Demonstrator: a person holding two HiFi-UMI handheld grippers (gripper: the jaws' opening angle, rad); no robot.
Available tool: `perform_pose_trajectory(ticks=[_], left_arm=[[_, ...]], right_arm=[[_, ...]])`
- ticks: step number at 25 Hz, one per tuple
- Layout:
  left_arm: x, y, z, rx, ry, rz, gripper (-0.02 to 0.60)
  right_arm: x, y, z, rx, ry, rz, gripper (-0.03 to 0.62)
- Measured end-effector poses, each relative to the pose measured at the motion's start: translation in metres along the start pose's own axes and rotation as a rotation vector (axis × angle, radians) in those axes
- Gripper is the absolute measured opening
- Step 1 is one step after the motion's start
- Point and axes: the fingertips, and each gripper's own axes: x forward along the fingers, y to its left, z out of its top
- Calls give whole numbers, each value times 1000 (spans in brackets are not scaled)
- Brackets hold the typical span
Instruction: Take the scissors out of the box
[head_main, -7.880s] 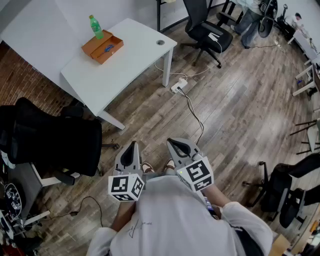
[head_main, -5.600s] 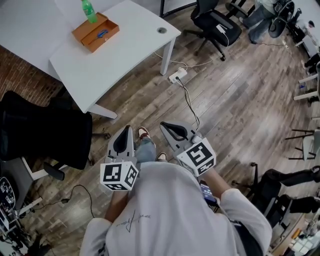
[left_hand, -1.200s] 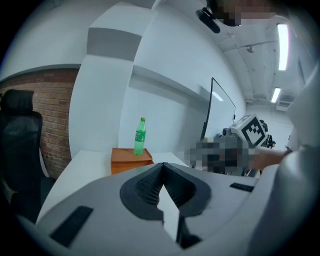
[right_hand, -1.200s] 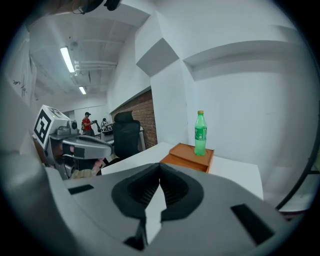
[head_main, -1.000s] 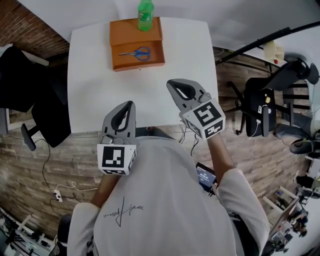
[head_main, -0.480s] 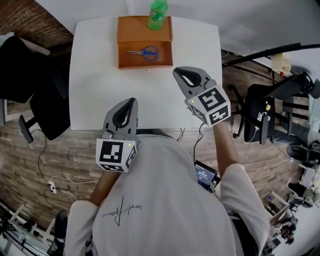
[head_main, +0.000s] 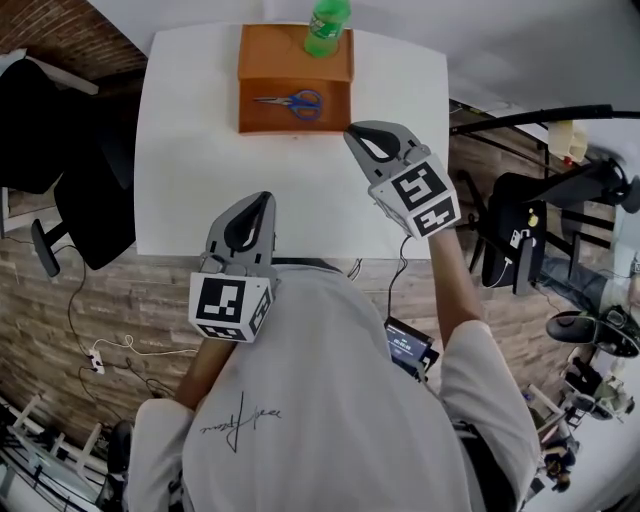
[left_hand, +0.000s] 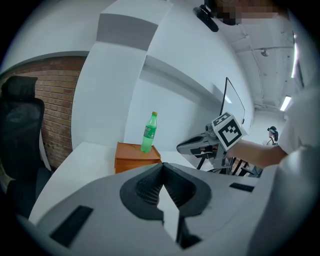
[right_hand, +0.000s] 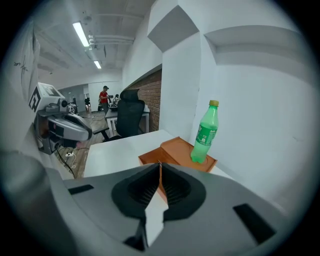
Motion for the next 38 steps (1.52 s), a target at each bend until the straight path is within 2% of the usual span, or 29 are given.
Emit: perform_pose_trajectory(ticks=[11, 14, 21, 38], left_arm=[[11, 2, 3, -23, 5, -9, 8], [12, 7, 4, -24, 10, -5, 8], [14, 17, 4, -28, 22, 4, 8], [25, 40, 7, -63, 35, 2, 8]], right_arm=[[32, -11, -5, -63, 61, 52, 11], [42, -10, -8, -84, 93, 79, 58], [66, -12, -18, -114, 153, 105, 60], [126, -23, -50, -218, 355, 171, 111]])
